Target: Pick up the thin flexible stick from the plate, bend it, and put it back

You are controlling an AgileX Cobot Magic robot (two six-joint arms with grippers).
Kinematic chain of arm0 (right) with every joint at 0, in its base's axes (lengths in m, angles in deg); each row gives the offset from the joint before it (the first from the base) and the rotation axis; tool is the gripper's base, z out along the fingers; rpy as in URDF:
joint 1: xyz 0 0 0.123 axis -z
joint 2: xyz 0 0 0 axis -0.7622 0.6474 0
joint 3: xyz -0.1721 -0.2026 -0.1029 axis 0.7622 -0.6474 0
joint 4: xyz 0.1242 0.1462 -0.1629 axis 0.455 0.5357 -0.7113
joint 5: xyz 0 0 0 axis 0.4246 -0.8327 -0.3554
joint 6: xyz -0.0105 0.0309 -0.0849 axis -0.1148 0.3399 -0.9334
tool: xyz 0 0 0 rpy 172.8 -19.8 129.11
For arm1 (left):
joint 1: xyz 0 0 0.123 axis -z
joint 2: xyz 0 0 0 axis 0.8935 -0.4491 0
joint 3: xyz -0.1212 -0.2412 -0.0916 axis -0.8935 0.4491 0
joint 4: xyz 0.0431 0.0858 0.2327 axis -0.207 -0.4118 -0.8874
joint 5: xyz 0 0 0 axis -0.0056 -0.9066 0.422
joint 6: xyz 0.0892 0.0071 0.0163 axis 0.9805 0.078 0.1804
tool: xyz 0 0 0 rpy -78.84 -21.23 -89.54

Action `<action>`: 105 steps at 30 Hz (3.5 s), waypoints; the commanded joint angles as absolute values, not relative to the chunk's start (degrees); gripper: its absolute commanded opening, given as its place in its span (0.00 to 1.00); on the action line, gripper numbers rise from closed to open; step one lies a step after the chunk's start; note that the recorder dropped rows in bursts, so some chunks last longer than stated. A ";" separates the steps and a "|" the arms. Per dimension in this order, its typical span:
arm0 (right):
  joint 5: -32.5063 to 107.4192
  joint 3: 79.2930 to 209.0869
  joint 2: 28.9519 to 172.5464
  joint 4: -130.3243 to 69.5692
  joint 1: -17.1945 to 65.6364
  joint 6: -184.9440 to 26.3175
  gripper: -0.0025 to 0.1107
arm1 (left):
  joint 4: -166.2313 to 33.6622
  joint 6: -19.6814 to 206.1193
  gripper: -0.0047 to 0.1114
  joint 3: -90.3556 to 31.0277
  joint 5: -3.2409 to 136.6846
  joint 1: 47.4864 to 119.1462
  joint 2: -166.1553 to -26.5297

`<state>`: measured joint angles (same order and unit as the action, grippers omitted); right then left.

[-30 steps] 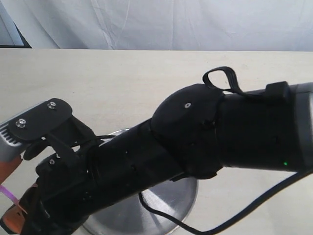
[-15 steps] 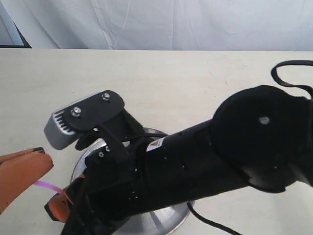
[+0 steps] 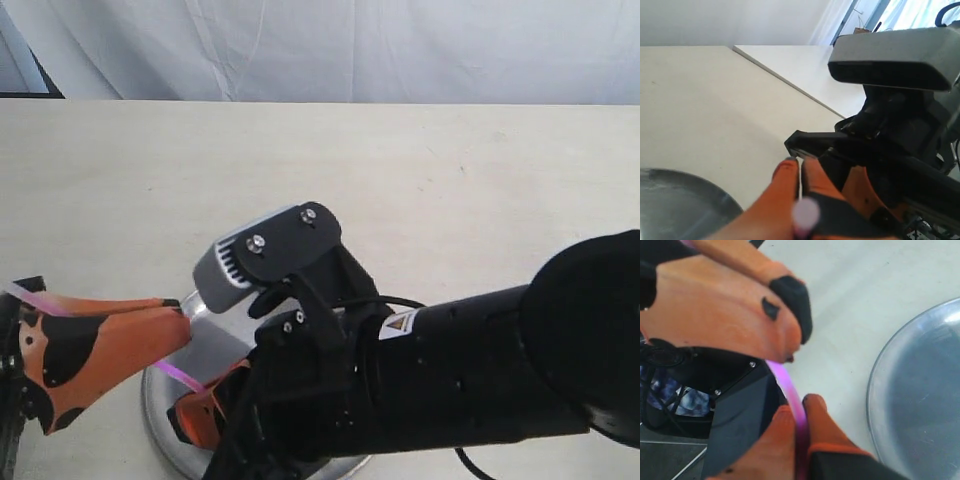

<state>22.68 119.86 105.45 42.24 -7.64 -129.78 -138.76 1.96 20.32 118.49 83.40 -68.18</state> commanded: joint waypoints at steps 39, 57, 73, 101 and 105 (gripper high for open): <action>25.93 118.42 100.57 38.63 -7.06 -129.15 0.01 | -128.50 14.94 0.04 17.14 119.96 83.53 -70.50; 35.27 118.53 97.83 40.23 -7.06 -129.15 0.01 | -126.26 14.69 0.18 17.14 123.31 83.53 -70.50; 26.84 123.86 99.17 39.08 -7.06 -129.54 0.01 | -120.71 14.32 0.50 17.14 124.24 83.53 -70.85; 19.73 126.81 102.59 23.15 -7.06 -127.23 0.34 | -120.08 20.69 0.04 16.07 127.92 83.53 -75.42; 21.69 126.24 102.59 17.45 -6.95 -121.58 0.39 | -120.18 20.34 0.04 15.32 128.40 83.53 -75.42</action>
<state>20.06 126.68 102.95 21.41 -6.92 -125.32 -121.25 20.49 15.92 127.35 83.48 -75.46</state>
